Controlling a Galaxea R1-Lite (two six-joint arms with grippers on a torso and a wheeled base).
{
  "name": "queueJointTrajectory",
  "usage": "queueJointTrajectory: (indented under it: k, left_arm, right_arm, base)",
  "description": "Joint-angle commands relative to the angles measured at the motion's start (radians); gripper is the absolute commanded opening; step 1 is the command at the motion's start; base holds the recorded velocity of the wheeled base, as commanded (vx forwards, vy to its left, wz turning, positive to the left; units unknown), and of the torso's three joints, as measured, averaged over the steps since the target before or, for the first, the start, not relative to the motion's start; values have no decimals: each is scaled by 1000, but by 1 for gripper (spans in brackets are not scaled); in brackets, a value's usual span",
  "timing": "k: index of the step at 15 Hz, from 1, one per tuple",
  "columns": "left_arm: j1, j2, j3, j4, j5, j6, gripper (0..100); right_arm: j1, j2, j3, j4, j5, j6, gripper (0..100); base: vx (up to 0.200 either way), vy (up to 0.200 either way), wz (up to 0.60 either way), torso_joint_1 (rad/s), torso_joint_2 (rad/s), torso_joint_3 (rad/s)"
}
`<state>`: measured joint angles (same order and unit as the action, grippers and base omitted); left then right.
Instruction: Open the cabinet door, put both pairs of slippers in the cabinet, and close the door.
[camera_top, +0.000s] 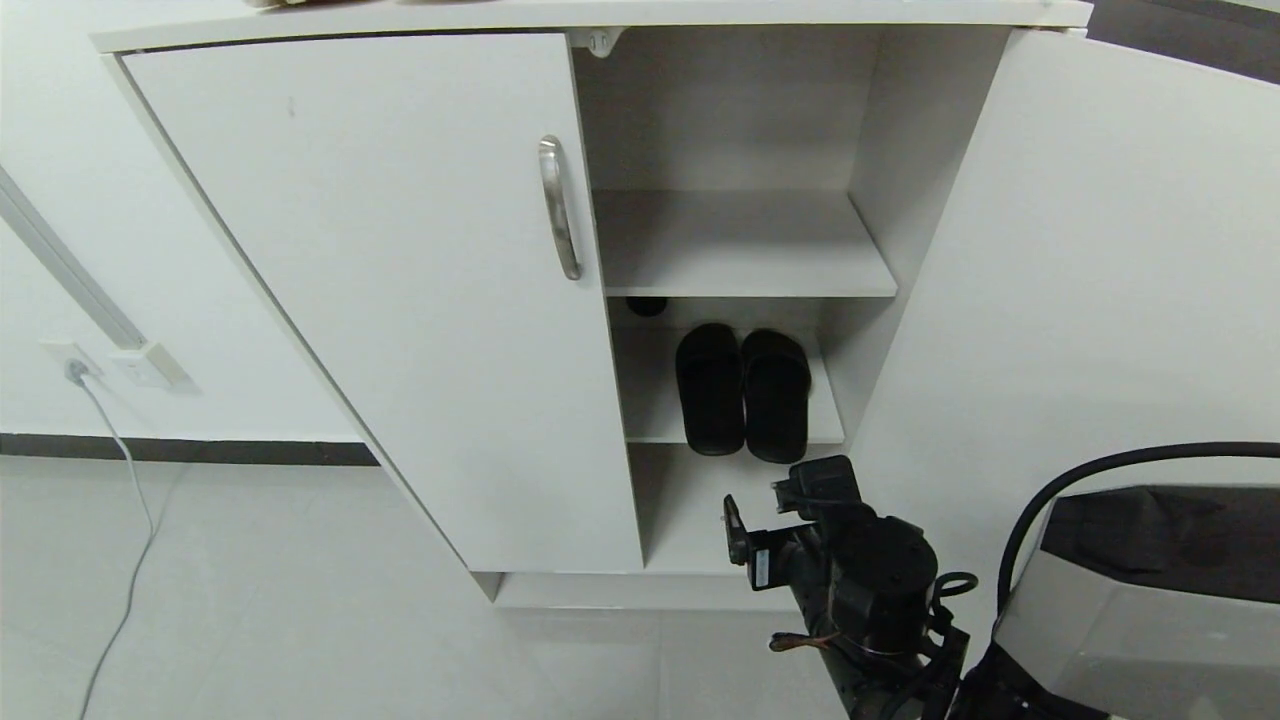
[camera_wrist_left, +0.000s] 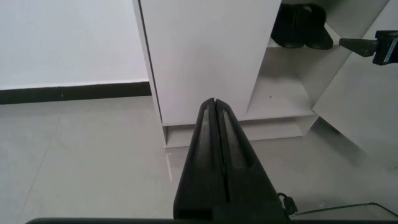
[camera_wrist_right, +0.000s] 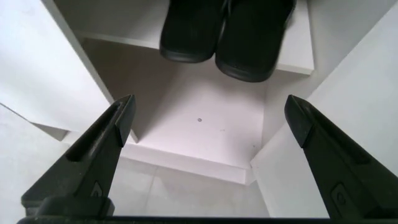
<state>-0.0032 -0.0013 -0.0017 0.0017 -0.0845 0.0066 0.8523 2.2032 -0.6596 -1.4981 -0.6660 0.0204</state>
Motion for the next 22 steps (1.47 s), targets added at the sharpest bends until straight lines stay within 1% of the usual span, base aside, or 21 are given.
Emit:
queueJointTrajectory:
  k: [1,6,15,22]
  left_arm:
    - [0,1,0,0,0,1,0]
    - [0,1,0,0,0,1,0]
    - [0,1,0,0,0,1,0]
    - [0,1,0,0,0,1,0]
  right_arm:
    - [1,6,8,-1,0,-4,100]
    - [1,6,8,-1,0,-7,100]
    - [1,10,9,-21,-9,-25,100]
    - [1,18,15,-28,-14,-30,100]
  base:
    - [0,0,0,0,0,0]
    - [0,0,0,1,1,23]
    - [0,0,0,2,0,174]
    - [0,0,0,0,0,7]
